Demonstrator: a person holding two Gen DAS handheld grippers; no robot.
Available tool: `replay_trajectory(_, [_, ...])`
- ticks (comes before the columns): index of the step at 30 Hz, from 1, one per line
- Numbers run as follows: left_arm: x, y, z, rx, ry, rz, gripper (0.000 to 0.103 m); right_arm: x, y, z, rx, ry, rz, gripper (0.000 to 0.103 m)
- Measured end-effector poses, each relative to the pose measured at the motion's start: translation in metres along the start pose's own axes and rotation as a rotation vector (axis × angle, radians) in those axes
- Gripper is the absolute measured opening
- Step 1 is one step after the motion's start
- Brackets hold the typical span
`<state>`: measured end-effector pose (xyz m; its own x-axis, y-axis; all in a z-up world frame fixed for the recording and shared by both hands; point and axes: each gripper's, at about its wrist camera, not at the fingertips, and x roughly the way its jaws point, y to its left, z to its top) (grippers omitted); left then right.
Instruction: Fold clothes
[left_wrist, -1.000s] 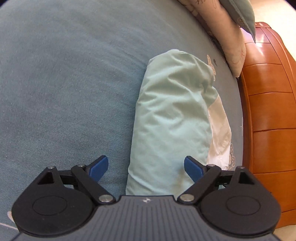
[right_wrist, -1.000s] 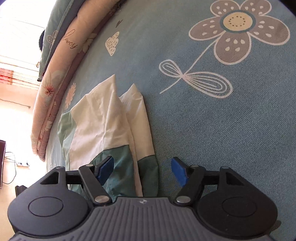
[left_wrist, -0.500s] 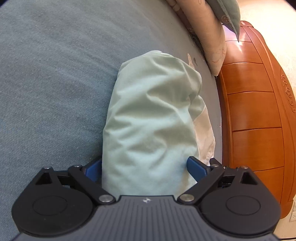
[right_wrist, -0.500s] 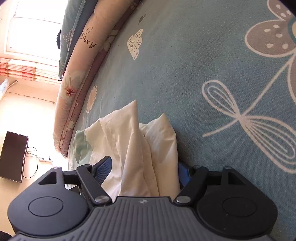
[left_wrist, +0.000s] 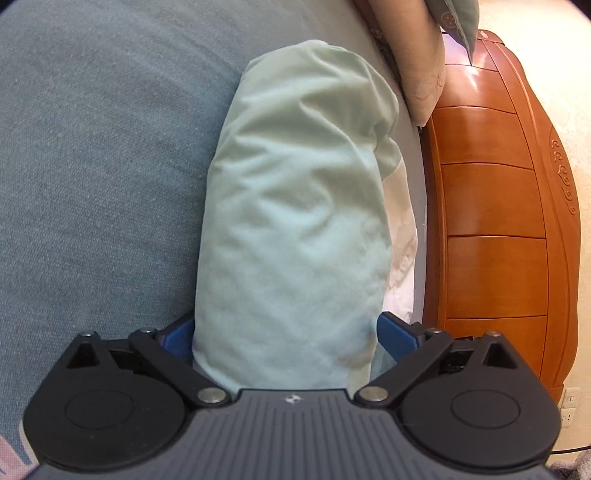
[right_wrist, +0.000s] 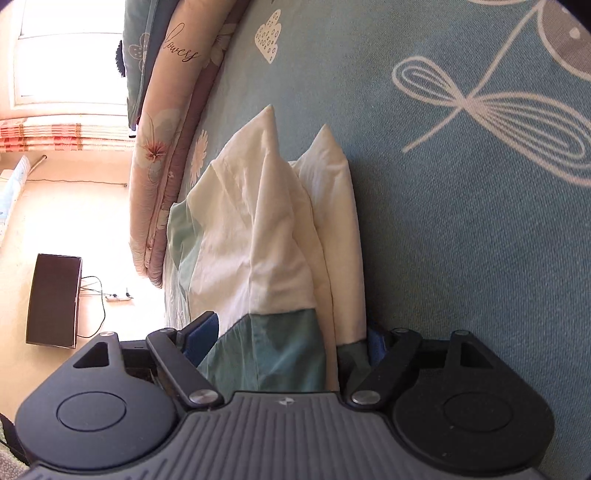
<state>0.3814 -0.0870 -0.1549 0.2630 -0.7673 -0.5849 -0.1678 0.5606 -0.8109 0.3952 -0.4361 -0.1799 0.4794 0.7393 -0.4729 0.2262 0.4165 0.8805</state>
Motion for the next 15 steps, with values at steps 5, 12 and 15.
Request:
replay_trajectory(5, [0.005,-0.006,0.026,0.024,-0.016,0.016,0.098,0.009,0.002,0.01,-0.005,0.005,0.011,0.082])
replay_trajectory(12, [0.012,-0.008,0.057,0.086,-0.018,-0.001,0.1,0.042,0.021,0.036,-0.098,0.056,0.006,0.084])
replay_trajectory(15, [0.01,-0.009,0.052,0.164,-0.029,0.014,0.098,0.039,0.019,0.032,-0.116,0.066,0.009,0.08])
